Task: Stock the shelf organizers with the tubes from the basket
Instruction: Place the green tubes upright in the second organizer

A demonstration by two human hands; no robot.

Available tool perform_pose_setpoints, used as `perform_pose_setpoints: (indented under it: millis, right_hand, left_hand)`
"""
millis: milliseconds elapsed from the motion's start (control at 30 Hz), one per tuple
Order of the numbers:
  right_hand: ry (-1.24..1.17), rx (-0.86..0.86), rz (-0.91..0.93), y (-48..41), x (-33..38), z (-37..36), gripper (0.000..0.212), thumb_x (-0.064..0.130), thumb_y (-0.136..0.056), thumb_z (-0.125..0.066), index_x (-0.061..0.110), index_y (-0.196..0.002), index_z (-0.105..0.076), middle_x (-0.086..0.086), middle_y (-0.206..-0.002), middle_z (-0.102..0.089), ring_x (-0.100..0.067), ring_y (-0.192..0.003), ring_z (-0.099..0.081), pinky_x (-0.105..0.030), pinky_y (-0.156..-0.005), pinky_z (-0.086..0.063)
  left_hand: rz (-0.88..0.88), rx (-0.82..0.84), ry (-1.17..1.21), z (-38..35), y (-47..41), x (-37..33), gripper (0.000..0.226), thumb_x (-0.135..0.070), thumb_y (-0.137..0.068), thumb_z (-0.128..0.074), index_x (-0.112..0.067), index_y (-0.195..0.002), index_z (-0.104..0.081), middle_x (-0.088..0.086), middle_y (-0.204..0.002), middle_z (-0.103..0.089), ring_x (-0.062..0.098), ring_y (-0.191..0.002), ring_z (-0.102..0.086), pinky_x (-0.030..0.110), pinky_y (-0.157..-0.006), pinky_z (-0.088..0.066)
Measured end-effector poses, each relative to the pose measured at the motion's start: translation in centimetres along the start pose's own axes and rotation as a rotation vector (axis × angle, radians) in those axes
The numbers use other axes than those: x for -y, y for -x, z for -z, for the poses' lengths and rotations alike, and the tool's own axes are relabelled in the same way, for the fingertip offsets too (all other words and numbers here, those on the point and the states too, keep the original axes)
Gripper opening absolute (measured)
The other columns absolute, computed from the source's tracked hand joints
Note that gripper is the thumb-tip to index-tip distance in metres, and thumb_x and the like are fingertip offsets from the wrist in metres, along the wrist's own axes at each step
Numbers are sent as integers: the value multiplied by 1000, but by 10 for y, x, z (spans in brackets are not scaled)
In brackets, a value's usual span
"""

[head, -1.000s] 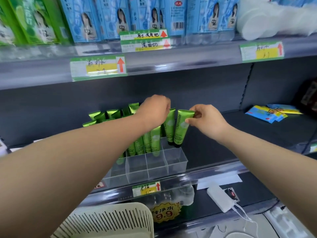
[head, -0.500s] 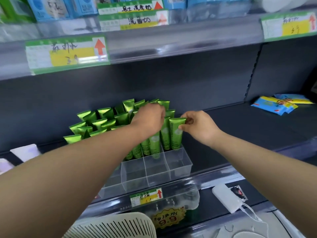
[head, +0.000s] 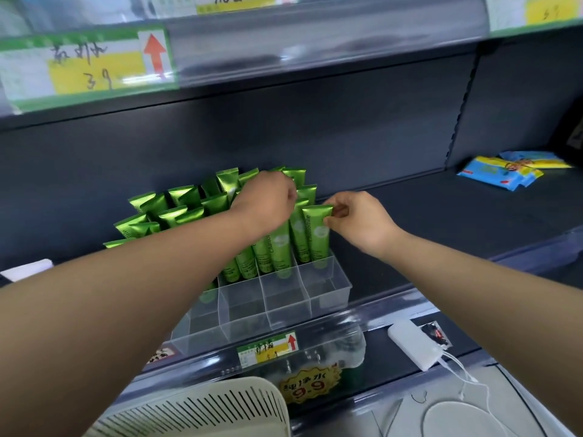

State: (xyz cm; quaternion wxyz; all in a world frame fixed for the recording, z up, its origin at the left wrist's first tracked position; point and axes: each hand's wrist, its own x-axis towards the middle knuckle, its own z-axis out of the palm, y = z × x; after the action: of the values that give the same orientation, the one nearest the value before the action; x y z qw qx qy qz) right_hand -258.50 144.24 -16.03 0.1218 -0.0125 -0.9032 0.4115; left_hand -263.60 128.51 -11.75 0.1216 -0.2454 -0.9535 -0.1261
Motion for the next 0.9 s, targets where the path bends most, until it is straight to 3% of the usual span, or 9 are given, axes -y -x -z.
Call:
perform_pose_setpoints:
  millis: [100, 267, 433, 600, 767, 900]
  right_hand:
    - [-4, -11, -3, 2, 4, 0, 27, 13, -84, -65, 17, -111, -64, 8, -82, -59, -11, -82, -56, -12, -68, -36]
    - [11, -40, 38, 10, 16, 4, 38, 12, -85, -62, 14, -123, -56, -2, -123, -57, -16, -111, -55, -15, -85, -36]
    - [100, -50, 107, 26, 30, 6, 46, 14, -86, -61, 14, -131, -50, -5, -130, -50, -19, -117, -49, -7, -79, -27]
    - [211, 37, 194, 50, 49, -2, 60, 27, -86, -62, 18, -141, -39, 1, -148, -34, -16, -138, -28, -25, -112, -24]
    - [274, 64, 198, 79, 67, -13, 68, 37, -86, -60, 24, -145, -30, 4, -155, -16, -17, -142, -16, -35, -115, -22]
    - [381, 71, 206, 100, 81, -23, 73, 45, -85, -57, 29, -147, -22, 7, -157, -1, -17, -144, -8, -34, -113, -21]
  left_hand:
    - [-6, 7, -6, 4, 6, -1, 23, -12, -90, -50, -13, -99, -71, 8, -100, -71, 28, -94, -64, 30, -84, -48]
    - [-15, 9, -61, 17, 17, 0, 30, -17, -91, -50, -13, -118, -62, 11, -118, -62, 29, -107, -58, 34, -89, -47]
    - [-61, 33, -156, 32, 38, 1, 37, -19, -91, -49, -15, -128, -54, 9, -131, -52, 29, -117, -52, 40, -94, -47]
    - [-121, 34, -267, 47, 68, 5, 47, -24, -90, -48, -16, -136, -44, 7, -134, -49, 27, -123, -46, 39, -101, -41]
    - [-103, 20, -310, 60, 106, 9, 53, -32, -89, -48, -18, -139, -37, 5, -141, -42, 26, -129, -39, 40, -107, -34]
    - [-81, 29, -356, 67, 141, 20, 59, -38, -89, -48, -18, -142, -31, 5, -147, -34, 25, -136, -30, 39, -112, -27]
